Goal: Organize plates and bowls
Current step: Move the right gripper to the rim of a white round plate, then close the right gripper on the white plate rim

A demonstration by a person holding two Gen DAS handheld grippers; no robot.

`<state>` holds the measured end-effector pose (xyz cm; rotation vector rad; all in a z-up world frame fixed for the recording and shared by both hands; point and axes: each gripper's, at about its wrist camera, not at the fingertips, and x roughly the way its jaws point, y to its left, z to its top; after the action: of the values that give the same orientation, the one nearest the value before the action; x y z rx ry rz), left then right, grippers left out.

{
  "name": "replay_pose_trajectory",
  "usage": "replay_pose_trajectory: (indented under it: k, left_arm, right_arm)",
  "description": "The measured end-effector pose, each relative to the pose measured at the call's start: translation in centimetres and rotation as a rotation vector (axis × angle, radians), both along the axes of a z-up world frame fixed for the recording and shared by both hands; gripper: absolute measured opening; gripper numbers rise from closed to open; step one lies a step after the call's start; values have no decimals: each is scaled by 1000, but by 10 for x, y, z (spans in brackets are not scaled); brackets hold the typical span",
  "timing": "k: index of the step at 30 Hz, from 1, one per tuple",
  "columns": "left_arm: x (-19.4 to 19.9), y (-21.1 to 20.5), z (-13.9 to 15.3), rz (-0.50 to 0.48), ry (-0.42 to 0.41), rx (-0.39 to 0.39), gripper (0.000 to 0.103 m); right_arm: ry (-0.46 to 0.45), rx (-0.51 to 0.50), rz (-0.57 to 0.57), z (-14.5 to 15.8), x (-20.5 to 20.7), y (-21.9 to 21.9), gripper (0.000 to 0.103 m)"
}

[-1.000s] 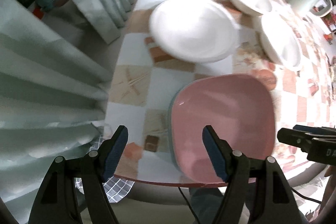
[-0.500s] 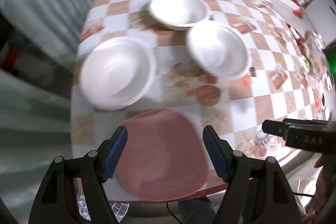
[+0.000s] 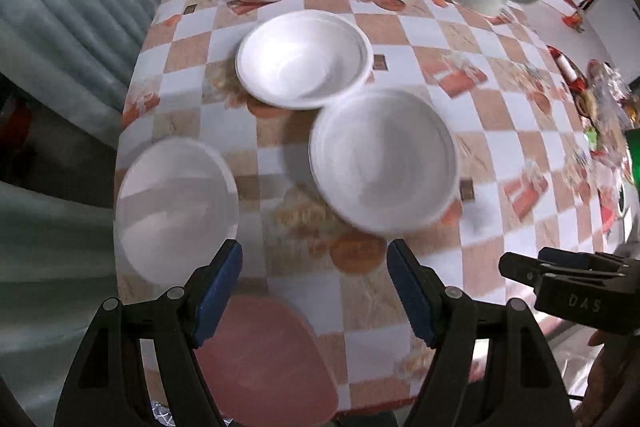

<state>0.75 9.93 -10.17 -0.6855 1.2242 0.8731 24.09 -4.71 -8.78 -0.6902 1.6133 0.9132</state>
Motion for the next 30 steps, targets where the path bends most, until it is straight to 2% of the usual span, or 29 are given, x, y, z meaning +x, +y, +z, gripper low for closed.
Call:
replay_pose_trajectory:
  k: [8, 17, 24, 30]
  left_arm:
    - [29, 42, -28, 33, 70, -12, 78]
    - [43, 72, -58, 65, 127, -65, 78]
    - [37, 79, -61, 93, 135, -66, 78]
    - [34, 79, -69, 82, 153, -95, 78]
  right_arm:
    - [-5, -19, 106, -20, 15, 64, 67]
    - [34, -33, 157, -43, 16, 108, 67]
    - [4, 40, 150, -25, 24, 128, 67]
    - [78, 69, 176, -23, 12, 139, 67]
